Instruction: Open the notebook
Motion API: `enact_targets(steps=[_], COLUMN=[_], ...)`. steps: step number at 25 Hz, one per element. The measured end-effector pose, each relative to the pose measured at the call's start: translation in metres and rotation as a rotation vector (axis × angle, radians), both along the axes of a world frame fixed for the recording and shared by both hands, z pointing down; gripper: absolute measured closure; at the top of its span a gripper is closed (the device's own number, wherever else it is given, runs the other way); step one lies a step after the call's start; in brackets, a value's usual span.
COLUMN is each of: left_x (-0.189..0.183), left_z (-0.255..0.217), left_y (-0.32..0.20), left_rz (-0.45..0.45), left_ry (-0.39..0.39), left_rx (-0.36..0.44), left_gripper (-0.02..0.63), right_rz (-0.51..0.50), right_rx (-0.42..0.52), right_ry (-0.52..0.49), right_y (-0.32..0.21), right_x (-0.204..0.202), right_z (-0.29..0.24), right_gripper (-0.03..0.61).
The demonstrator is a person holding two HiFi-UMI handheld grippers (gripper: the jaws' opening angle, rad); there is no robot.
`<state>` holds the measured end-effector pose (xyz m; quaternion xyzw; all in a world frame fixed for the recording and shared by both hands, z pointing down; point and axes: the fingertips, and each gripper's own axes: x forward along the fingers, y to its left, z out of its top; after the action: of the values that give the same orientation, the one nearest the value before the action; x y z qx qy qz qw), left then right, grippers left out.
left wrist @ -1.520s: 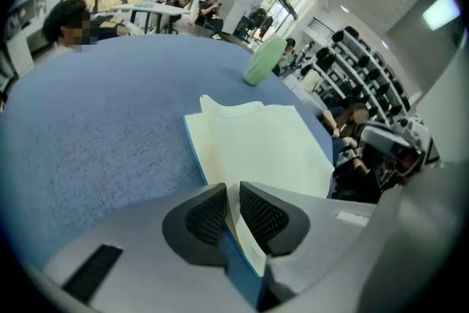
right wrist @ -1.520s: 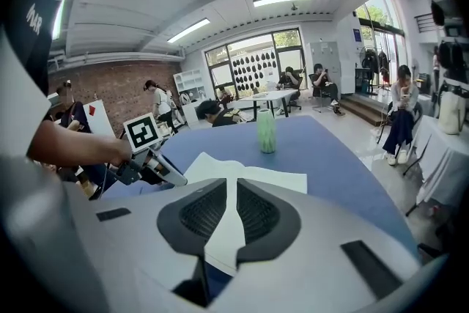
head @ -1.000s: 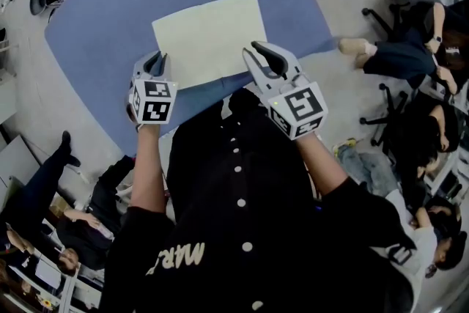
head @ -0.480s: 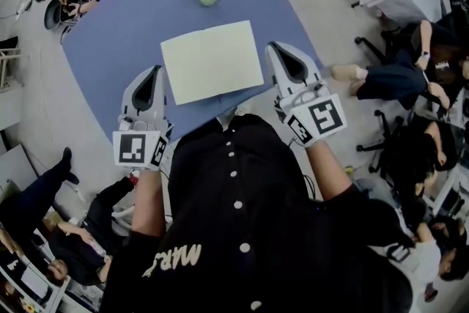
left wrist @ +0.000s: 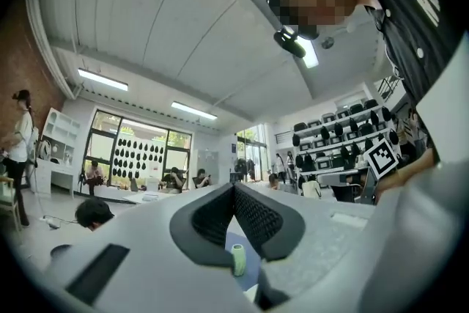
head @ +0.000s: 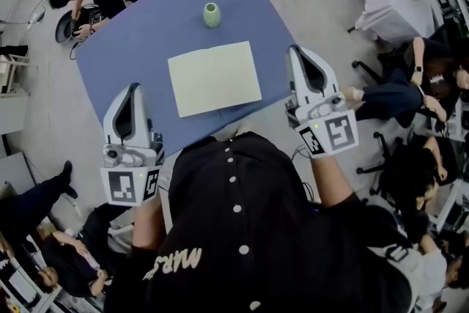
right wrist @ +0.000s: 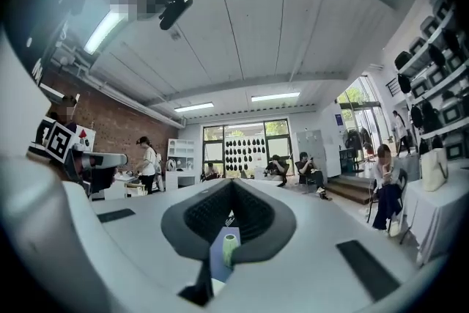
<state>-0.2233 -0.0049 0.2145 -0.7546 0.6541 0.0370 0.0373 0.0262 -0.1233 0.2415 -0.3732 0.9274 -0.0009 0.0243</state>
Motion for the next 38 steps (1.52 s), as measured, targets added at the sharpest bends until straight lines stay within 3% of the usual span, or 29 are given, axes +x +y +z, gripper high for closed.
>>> enact_targets(steps=[8,20,38], left_x=[-0.014,-0.041,-0.028], left_z=[-0.025,-0.002,0.007], left_y=[0.031,0.063,0.062], left_rz=[-0.063,-0.208,-0.176], left_ry=[-0.015,-0.030,-0.033], left_rx=[0.054,0.009,-0.011], left_gripper=[0.611,0.611,0.611], right_rz=[0.035,0.101,0.065], right_rx=[0.029,0.016,0.004], right_ry=[-0.026,-0.009,0.025], right_y=[0.008,0.024,0.029], right_x=[0.022,0.045,0.030], right_z=[-0.019,-0.001,0.014], right_gripper=[0.580,0.578,0.578])
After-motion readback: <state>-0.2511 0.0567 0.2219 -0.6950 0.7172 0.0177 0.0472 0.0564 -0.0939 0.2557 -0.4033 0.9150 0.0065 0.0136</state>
